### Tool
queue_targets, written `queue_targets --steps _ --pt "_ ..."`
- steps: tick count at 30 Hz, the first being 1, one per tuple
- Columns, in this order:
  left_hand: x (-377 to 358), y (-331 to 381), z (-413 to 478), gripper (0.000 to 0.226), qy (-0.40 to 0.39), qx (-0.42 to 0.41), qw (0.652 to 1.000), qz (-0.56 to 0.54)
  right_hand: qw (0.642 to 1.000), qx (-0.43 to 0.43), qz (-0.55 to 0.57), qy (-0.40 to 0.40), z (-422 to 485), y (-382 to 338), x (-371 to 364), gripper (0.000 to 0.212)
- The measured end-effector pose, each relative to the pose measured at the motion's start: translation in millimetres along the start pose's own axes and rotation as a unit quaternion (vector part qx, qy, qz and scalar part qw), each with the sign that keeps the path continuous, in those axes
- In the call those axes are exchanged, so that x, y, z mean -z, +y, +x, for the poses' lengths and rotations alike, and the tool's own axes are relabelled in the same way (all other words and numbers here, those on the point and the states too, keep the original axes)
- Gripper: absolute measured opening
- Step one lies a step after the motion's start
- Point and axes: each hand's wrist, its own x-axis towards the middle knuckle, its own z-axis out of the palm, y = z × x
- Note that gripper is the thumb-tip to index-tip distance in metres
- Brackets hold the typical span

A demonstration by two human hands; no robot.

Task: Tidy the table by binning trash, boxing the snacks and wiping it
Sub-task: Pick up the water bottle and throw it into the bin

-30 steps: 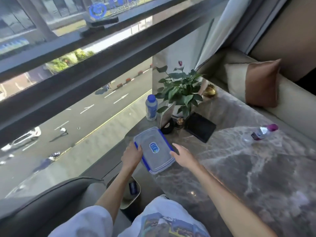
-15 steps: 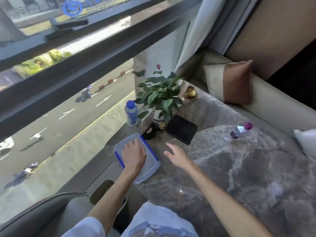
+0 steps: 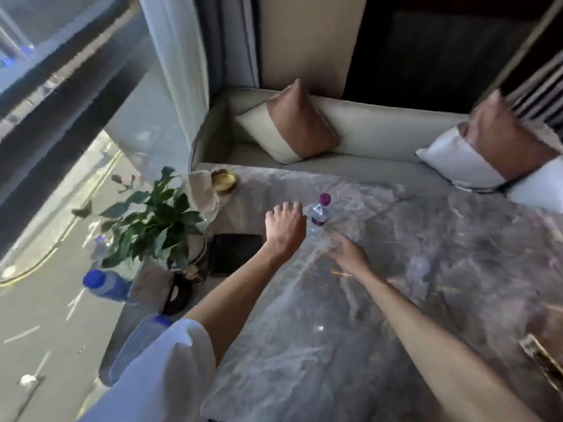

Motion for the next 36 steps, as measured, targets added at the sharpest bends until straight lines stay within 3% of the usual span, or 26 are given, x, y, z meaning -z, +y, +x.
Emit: queue_targets --steps 4,9,11,16,22,24,27,30,33,36 --pt "-6.1 47.0 52.4 0.042 -0.053 -0.019 0.998 0.012 0.995 -0.012 0.101 -0.001 57.9 37.5 12.0 0.067" --pt "-35.9 73.0 109.1 0.054 -0.131 -0.020 0.991 -0.017 0.990 -0.004 0.143 -0.012 106.9 44.0 14.5 0.081" --pt "-48.6 72.2 119.7 0.048 -0.148 -0.012 0.988 -0.043 0.989 0.007 0.145 -0.041 117.5 44.6 9.5 0.082" --pt "-67.9 63.7 118.7 0.027 -0.102 -0.004 0.989 -0.106 0.983 0.042 0.160 -0.074 130.6 41.7 -2.4 0.076" --pt "-32.2 6.2 88.1 0.019 -0.044 0.088 0.964 -0.246 0.978 0.098 0.163 -0.081 118.8 31.2 -5.5 0.066" --pt "-9.8 -28.3 56.5 0.021 -0.018 0.151 0.922 -0.356 0.968 0.134 0.189 -0.099 102.5 8.6 0.9 0.066" --pt "27.2 -70.0 -9.8 0.027 0.020 0.251 0.791 -0.557 0.951 0.191 0.215 -0.116 66.8 -39.6 9.4 0.066" --pt "59.1 -104.6 -83.8 0.025 0.096 0.258 0.689 -0.670 0.932 0.258 0.226 -0.121 17.0 -99.3 1.4 0.065" --pt "93.4 -148.5 -155.8 0.021 0.213 0.287 0.615 -0.703 0.907 0.278 0.266 -0.171 -43.4 -162.4 -27.9 0.062" --pt "128.0 -198.5 -241.6 0.014 0.313 0.285 0.584 -0.692 0.881 0.304 0.296 -0.210 -110.5 -223.9 -78.5 0.058"
